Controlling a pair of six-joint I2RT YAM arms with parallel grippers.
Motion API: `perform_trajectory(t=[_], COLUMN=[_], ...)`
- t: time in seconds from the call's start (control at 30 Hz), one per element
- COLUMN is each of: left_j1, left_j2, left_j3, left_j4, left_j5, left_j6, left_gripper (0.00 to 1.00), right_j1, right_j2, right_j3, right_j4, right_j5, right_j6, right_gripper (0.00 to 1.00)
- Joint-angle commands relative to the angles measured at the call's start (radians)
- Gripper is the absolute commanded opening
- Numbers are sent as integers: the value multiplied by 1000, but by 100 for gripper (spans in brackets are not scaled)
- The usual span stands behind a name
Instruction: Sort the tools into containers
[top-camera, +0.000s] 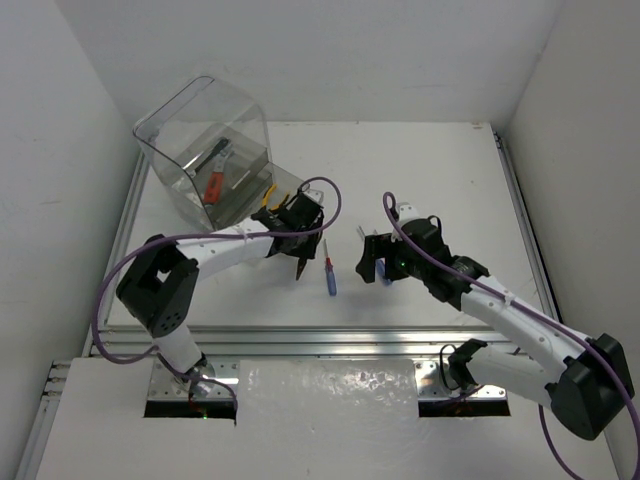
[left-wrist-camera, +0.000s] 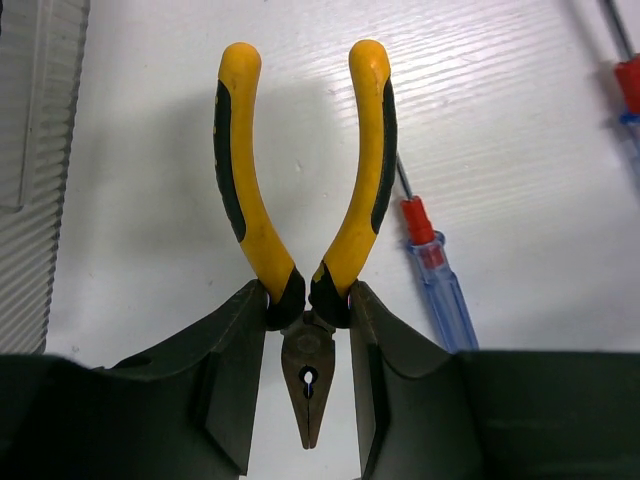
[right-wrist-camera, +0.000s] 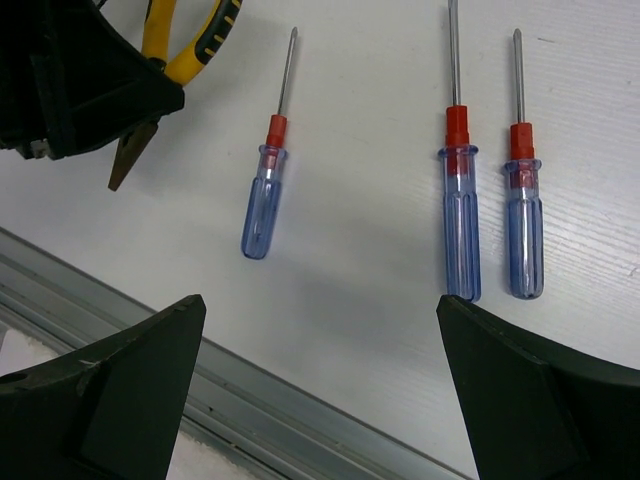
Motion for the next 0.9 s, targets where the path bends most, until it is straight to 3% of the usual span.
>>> perform_trajectory(t=[0.0, 0.23, 0.33, 0.63, 0.87], left_j1=[-35, -41, -29, 213, 279], left_j2=[-73, -176, -149, -17, 100], left_j3=[36, 194, 294, 512, 635], left_j4=[19, -119, -179, -276, -337], left_j5=[9, -100, -154, -114, -137], left_j6=[15, 60, 115, 307, 440], left_gripper=[0, 0, 0, 0, 0], right_j1=[-2, -4, -4, -9, -10], right_j2=[-23, -22, -22, -34, -41], right_j3=[4, 13, 15, 22, 16], right_j4=[36, 25, 22, 13, 19], right_j5=[-9, -5, -3, -9, -42], right_j6=[-18, -24, -27, -40, -41], right_gripper=[99, 99, 99, 99, 99])
